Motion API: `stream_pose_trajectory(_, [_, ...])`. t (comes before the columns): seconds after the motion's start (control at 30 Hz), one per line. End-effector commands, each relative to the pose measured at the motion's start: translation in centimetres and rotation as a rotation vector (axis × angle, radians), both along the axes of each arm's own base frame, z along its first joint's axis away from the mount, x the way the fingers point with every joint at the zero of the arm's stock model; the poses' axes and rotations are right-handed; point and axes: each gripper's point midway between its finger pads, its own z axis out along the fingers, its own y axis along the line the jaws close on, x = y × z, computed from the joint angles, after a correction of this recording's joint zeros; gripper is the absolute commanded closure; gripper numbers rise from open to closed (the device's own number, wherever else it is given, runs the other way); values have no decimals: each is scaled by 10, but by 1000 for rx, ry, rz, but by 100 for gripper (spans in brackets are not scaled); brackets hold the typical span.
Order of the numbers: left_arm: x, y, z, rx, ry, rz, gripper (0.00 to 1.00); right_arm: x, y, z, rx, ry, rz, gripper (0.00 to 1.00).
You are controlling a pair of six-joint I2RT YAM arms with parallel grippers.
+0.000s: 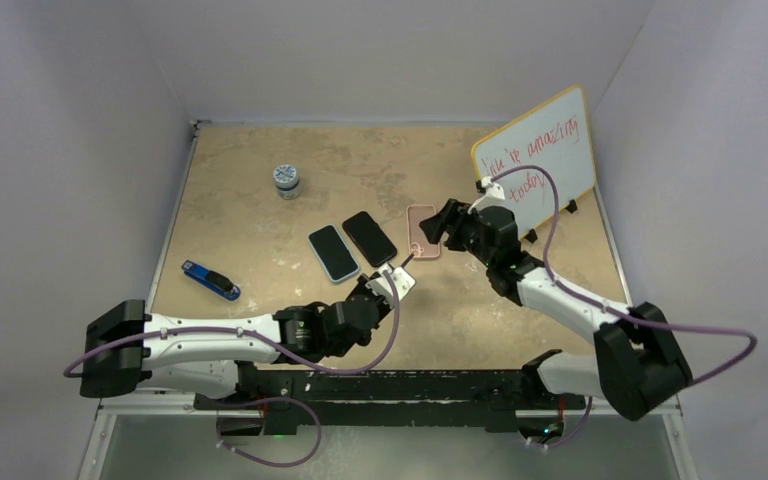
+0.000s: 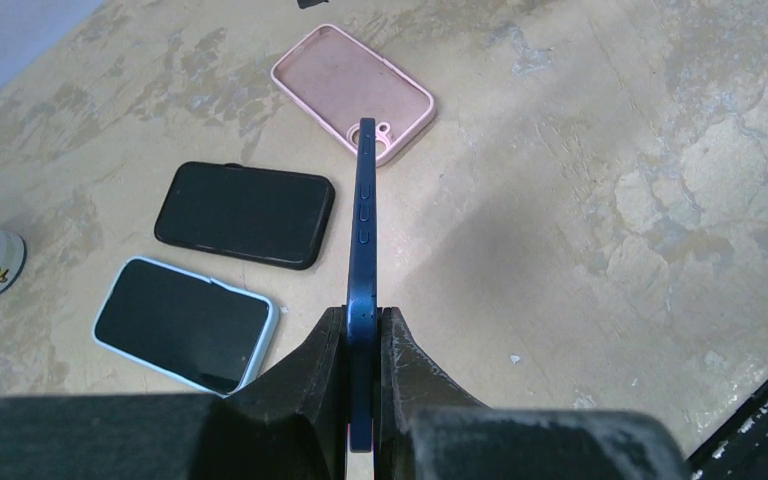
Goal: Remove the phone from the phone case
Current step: Place the phone case at the center of the board, then place the phone at the center of the board.
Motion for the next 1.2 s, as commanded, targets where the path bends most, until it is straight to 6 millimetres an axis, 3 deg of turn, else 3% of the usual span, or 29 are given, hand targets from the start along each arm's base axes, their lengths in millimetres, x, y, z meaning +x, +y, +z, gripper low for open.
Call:
stream_pose_trajectory(0.0, [13, -14, 29, -70, -112, -4, 100, -35, 6, 11, 144, 56, 46, 23])
stream_pose_trajectory(0.27, [18, -32, 28, -27, -191, -56, 100, -83, 36, 29, 311, 135, 121, 17])
stream_pose_trajectory(0.53, [26, -36, 10, 138, -279, -3, 100, -98, 49, 15, 302, 224, 126, 18])
stream_pose_trajectory(0.8, [18, -44, 8, 231, -367, 35, 100, -103, 52, -7, 275, 308, 136, 28])
stream_pose_trajectory(0.97, [10, -54, 7, 247, -388, 10, 100, -103, 56, -10, 280, 317, 145, 37])
stream_pose_trajectory(1.17, [-2, -60, -1, 303, -411, -5, 100, -98, 59, -7, 266, 305, 156, 61])
